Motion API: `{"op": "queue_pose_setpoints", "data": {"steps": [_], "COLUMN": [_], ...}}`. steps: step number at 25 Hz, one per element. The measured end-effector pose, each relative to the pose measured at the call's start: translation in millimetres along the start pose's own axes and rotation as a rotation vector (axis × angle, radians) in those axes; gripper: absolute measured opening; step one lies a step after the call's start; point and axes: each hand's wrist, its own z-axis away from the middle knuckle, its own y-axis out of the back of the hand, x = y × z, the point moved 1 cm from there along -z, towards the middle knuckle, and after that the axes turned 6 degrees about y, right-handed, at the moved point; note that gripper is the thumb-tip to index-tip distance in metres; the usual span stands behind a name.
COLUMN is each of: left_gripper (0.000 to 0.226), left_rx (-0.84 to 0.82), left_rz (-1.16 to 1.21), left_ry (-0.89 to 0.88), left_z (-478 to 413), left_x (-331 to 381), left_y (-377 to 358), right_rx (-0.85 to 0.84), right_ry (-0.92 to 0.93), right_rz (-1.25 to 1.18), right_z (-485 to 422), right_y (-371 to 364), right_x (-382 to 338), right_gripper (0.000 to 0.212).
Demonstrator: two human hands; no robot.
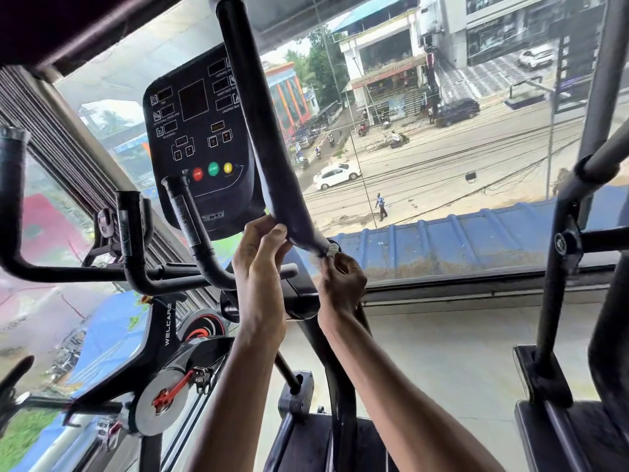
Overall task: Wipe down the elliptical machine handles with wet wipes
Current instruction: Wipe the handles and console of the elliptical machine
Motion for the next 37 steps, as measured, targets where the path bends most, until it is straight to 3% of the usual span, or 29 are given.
{"op": "queue_pose_setpoints", "data": {"steps": [4,9,11,15,18,20,23,26,28,30,33,37], "left_gripper": [0.017,0.032,0.031,0.029,0.036,0.037,0.033,0.027,0.025,0.024,0.023,0.024], "left_rx": [0.098,0.262,0.316,0.413,0.501,0.562,0.618,0.652,0.678,0.707,0.735,0.755], "left_rz": [-0.07,-0.191,-0.221,-0.237,-0.225,-0.235,-0.275,-0.315,-0.339,-0.34,-0.342,-0.338], "left_ry": [-0.107,-0.22,-0.232,-0.237,-0.234,-0.223,-0.218,-0.225,-0.228,-0.23,-0.239,-0.237], "left_z": [9.5,17.2,16.2,20.3,20.8,20.5,21.3,20.9,20.7,20.1,19.5,19.3], "left_x": [-5.9,-14.4,-15.7,-13.2,-13.6,-15.8,-17.1,-20.4,-20.9,-20.9,-20.4,-21.0], "left_y": [-9.7,-29.8,-34.3,-49.2,-58.8,-64.3,-70.4,-69.2,-71.6,-76.0,-81.1,-83.2], "right_rx": [-0.038,-0.227,-0.32,-0.522,-0.583,-0.604,-0.623,-0.668,-0.698,-0.692,-0.674,-0.742], "right_ry": [0.0,-0.014,0.131,0.664,0.817,0.758,0.696,0.876,0.986,0.923,0.682,0.749], "right_rz": [0.184,0.361,0.37,0.436,0.575,0.655,0.521,0.335,0.352,0.457,0.517,0.228], "right_z": [-36.1,-73.1,-73.6,-65.1,-82.2,-94.1,-85.3,-65.6,-72.3,-91.2,-97.0,-50.5], "right_y": [3.4,10.9,14.4,26.0,23.2,18.2,18.1,32.4,38.1,36.1,29.6,39.2], "right_x": [19.2,21.7,11.7,0.0,12.2,16.8,3.4,-14.4,-4.9,11.5,11.9,-33.6], "right_gripper": [0.003,0.024,0.022,0.027,0.038,0.042,0.037,0.034,0.039,0.041,0.04,0.035]}}
